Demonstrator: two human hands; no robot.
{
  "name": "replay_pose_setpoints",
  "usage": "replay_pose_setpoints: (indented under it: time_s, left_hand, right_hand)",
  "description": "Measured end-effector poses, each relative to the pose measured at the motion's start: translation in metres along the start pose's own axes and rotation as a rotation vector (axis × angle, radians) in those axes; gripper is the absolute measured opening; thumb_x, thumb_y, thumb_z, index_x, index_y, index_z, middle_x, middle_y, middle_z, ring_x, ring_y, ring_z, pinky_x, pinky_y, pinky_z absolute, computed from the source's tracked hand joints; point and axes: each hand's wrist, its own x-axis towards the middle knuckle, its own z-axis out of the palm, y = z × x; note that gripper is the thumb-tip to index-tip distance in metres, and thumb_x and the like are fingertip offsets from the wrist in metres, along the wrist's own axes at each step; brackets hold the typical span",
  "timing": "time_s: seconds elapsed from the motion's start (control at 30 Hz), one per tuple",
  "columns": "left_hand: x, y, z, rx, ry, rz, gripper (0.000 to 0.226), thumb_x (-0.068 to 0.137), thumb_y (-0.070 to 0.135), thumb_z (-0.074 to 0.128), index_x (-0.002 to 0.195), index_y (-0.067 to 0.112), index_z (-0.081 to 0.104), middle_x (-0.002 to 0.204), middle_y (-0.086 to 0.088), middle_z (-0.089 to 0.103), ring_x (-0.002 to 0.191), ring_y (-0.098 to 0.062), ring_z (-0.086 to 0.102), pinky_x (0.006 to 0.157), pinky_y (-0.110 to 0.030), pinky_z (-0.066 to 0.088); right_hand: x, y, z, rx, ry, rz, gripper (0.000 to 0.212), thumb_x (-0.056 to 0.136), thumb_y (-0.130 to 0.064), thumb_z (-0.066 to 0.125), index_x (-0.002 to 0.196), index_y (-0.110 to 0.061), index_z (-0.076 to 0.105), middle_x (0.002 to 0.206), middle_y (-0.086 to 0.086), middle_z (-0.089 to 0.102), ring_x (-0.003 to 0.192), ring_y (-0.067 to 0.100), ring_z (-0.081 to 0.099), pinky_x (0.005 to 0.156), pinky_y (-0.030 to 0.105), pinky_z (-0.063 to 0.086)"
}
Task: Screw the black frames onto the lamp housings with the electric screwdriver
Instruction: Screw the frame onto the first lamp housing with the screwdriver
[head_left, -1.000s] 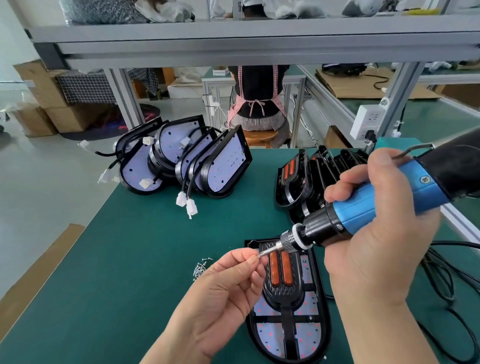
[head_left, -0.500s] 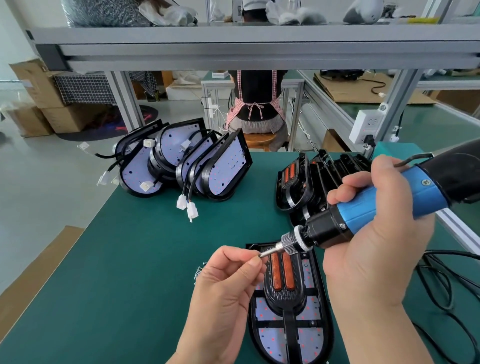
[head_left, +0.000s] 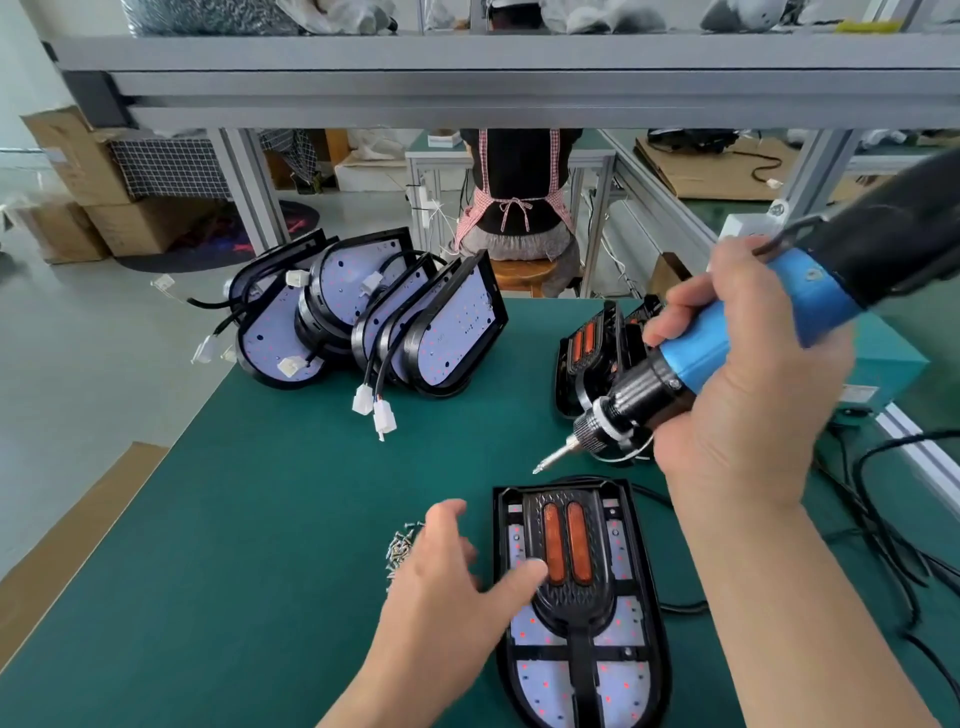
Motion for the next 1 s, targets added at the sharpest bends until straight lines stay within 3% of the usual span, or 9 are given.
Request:
replay_pose_setpoints:
  time_s: [0.07, 0.17, 0.3, 0.47, 0.7, 1.0]
  left_hand:
    - [0.004, 0.003, 0.009, 0.023, -0.067, -0.01, 0.097, 0.069, 0.076, 0.066, 0.144, 0.031, 0.026, 0.105, 0.02, 0.051, 0.099, -0.005, 0.055, 0.078, -0.019, 0.04]
    - [0.014, 0.008, 0.016, 0.004, -0.076, -0.068, 0.098, 0.071, 0.069, 0.074, 0.144, 0.023, 0.026, 0.097, 0.023, 0.046, 0.091, 0.0, 0.051, 0.068, -0.011, 0.037]
    - [0.022, 0.008, 0.023, -0.148, -0.15, -0.122, 0.094, 0.051, 0.074, 0.07, 0.127, 0.027, 0.045, 0.1, 0.014, 0.071, 0.093, -0.002, 0.066, 0.085, -0.03, 0.054]
    - [0.023, 0.003, 0.029, -0.245, -0.169, -0.103, 0.068, 0.053, 0.072, 0.071, 0.108, 0.038, 0.052, 0.091, 0.017, 0.074, 0.09, -0.008, 0.07, 0.087, -0.04, 0.057]
    - [0.024, 0.001, 0.032, -0.283, -0.157, -0.097, 0.068, 0.052, 0.071, 0.071, 0.111, 0.04, 0.055, 0.092, 0.018, 0.074, 0.095, -0.009, 0.07, 0.09, -0.041, 0.055]
    - [0.02, 0.004, 0.032, -0.3, -0.161, -0.061, 0.074, 0.056, 0.07, 0.068, 0.125, 0.047, 0.056, 0.101, 0.022, 0.073, 0.103, -0.008, 0.068, 0.094, -0.039, 0.054]
  right_hand:
    - [0.0, 0.012, 0.001, -0.076, -0.105, -0.035, 0.013, 0.089, -0.004, 0.067, 0.087, -0.009, 0.056, 0.062, 0.004, 0.057, 0.049, 0.019, 0.051, 0.054, 0.029, 0.046]
    - [0.005, 0.028, 0.002, -0.172, -0.23, -0.017, 0.014, 0.086, -0.008, 0.07, 0.085, -0.008, 0.055, 0.062, 0.004, 0.059, 0.047, 0.019, 0.054, 0.051, 0.029, 0.047]
    - [-0.001, 0.048, 0.001, -0.307, -0.29, 0.01, 0.017, 0.084, -0.015, 0.071, 0.084, -0.008, 0.056, 0.062, 0.003, 0.06, 0.045, 0.02, 0.056, 0.05, 0.033, 0.047]
    - [-0.003, 0.062, -0.006, -0.346, -0.313, 0.047, 0.016, 0.083, -0.018, 0.073, 0.084, -0.012, 0.058, 0.062, -0.001, 0.062, 0.046, 0.018, 0.057, 0.051, 0.031, 0.049]
    - [-0.005, 0.069, -0.01, -0.345, -0.318, 0.045, 0.025, 0.079, -0.028, 0.074, 0.088, -0.011, 0.058, 0.066, -0.004, 0.064, 0.047, 0.017, 0.058, 0.051, 0.031, 0.049]
    - [-0.008, 0.074, -0.011, -0.352, -0.34, 0.045, 0.019, 0.082, -0.018, 0.073, 0.085, -0.008, 0.058, 0.064, -0.003, 0.061, 0.046, 0.017, 0.057, 0.051, 0.028, 0.049]
